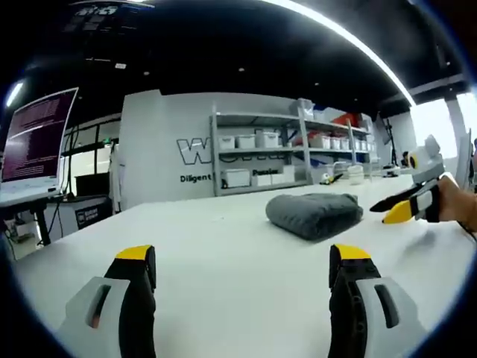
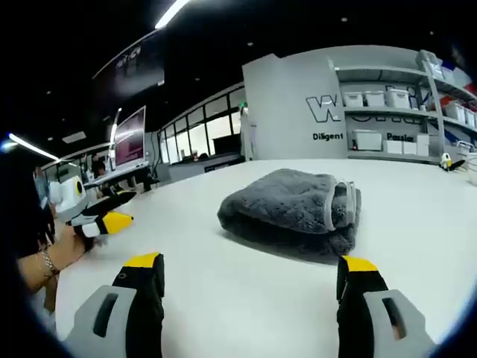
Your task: Open the folded towel by lifting each exposed corner and separating the folded layers until the towel lies flat within the target outline without major curled edges
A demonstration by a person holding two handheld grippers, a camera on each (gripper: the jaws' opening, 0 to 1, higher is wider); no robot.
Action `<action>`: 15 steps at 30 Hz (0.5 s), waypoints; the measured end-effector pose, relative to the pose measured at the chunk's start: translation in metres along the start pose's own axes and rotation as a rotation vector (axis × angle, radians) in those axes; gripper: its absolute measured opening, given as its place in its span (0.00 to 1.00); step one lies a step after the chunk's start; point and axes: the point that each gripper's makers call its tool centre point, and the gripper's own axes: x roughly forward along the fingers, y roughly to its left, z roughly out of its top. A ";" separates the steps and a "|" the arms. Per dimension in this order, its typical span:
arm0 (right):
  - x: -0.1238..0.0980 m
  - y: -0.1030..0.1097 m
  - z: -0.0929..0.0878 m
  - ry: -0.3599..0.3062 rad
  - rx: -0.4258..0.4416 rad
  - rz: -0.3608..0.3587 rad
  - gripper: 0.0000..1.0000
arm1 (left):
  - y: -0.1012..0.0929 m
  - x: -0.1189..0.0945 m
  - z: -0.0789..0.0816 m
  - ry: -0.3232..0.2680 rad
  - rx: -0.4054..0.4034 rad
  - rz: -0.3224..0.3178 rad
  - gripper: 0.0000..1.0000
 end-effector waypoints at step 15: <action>0.006 -0.005 0.003 0.007 0.003 0.006 0.99 | -0.002 -0.003 -0.003 0.006 0.001 0.007 0.97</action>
